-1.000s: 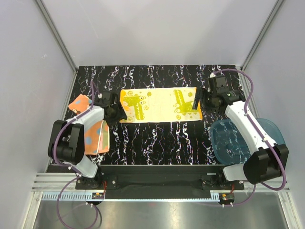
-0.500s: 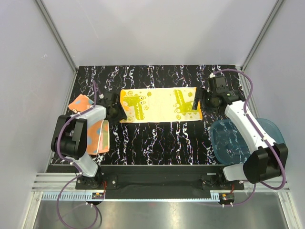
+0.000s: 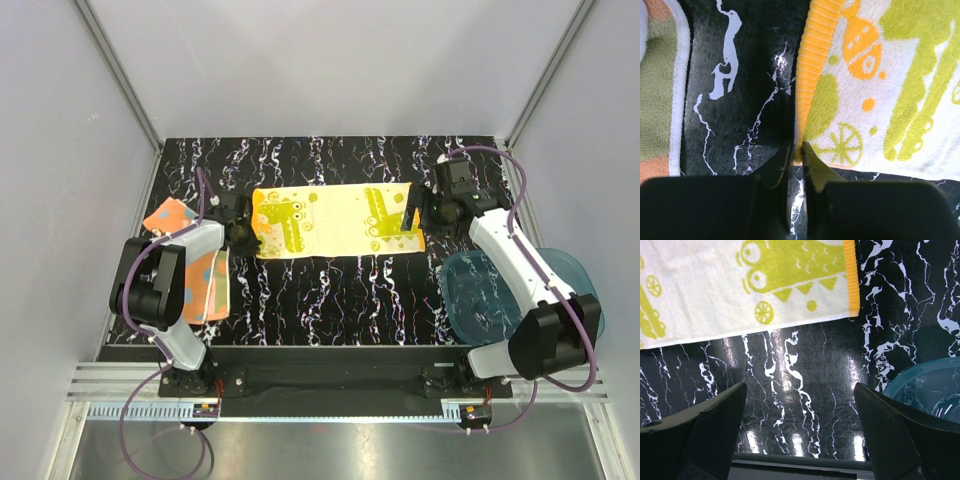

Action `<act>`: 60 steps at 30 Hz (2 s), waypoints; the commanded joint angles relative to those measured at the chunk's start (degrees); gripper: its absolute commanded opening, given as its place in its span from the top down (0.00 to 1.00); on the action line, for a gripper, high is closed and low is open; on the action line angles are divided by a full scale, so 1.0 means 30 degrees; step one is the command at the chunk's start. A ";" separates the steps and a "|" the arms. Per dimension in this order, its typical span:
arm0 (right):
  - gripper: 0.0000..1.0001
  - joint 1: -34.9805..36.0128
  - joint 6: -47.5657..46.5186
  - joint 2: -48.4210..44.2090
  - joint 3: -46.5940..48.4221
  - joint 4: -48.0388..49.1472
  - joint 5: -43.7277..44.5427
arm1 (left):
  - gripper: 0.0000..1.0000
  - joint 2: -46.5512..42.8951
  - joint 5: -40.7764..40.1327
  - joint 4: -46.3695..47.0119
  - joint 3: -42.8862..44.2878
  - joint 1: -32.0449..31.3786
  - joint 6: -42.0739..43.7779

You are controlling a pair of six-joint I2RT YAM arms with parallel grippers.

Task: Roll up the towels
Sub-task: Fold the towel

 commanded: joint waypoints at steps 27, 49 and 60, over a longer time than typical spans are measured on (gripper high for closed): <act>0.29 -0.1250 0.2013 0.7369 -0.1344 0.3772 -0.1069 | 1.00 -0.4059 0.0812 -0.1092 -0.2494 0.2355 0.0393; 0.73 -0.1838 0.1661 0.8926 -0.1546 0.4972 -0.1744 | 1.00 -0.3504 0.0400 -0.1180 -0.2055 0.2443 0.0510; 1.00 -0.1838 0.1514 0.7113 -0.2103 0.4536 -0.2741 | 1.00 -0.3415 0.1190 -0.1356 -0.1557 0.2443 0.0774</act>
